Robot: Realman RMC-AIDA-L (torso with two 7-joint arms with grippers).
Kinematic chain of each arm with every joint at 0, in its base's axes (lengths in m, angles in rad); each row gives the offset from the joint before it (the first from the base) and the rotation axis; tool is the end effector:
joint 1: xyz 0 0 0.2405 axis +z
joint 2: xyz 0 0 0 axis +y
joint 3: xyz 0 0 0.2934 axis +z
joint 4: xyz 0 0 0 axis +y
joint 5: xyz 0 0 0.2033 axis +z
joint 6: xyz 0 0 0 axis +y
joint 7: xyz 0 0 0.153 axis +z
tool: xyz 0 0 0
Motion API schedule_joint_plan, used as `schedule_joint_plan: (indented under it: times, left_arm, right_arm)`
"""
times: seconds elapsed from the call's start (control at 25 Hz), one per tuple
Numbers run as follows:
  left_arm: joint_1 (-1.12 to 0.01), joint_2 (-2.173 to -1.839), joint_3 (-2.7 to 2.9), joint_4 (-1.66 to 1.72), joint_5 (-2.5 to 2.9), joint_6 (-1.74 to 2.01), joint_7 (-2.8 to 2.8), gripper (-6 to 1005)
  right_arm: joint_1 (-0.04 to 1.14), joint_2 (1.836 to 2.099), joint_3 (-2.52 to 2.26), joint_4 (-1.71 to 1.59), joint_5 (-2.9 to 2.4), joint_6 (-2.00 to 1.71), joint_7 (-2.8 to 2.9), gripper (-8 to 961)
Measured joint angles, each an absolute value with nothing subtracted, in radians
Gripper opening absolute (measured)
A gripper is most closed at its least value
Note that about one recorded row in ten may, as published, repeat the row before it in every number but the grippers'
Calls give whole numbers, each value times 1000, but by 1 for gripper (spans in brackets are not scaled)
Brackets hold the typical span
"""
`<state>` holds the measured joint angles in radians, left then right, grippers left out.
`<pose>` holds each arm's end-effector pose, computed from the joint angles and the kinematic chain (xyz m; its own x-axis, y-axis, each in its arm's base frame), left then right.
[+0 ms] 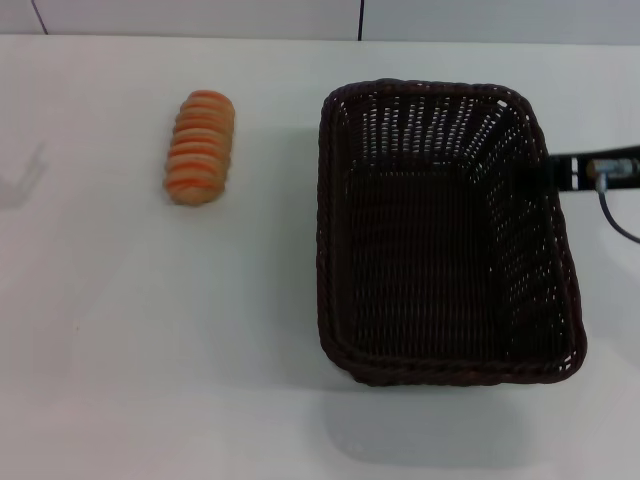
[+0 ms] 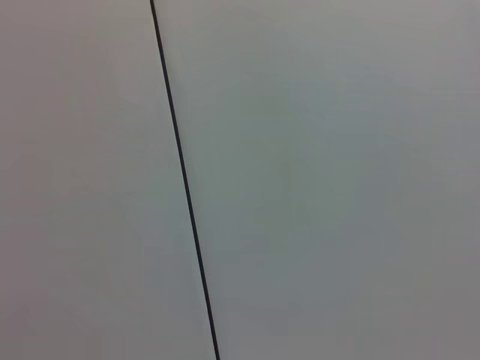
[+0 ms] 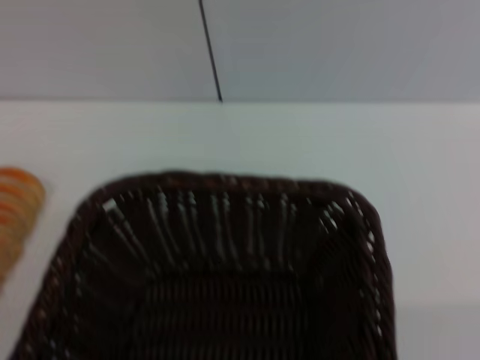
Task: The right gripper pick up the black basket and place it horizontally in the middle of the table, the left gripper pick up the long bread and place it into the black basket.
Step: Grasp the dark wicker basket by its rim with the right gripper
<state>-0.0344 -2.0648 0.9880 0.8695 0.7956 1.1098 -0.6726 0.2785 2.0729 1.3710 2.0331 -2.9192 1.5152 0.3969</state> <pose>-0.3697 0.2915 0.1116 0.8040 -0.2069 0.5575 0.5342 -0.1607 -0.8300 0.1741 0.3038 0.0071 0.4680 -0.8025 -0.3700 -0.7600 -0.1519 -0.6320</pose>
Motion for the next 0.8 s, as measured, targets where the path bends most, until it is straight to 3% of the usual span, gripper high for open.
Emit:
schedule_joint_plan:
  times: [0.8]
  left_arm:
    - [-22,-2066,992,872,796,1112,-675,738]
  right_arm:
    - [208,2074,1371,2021,-2919,1523,370,800]
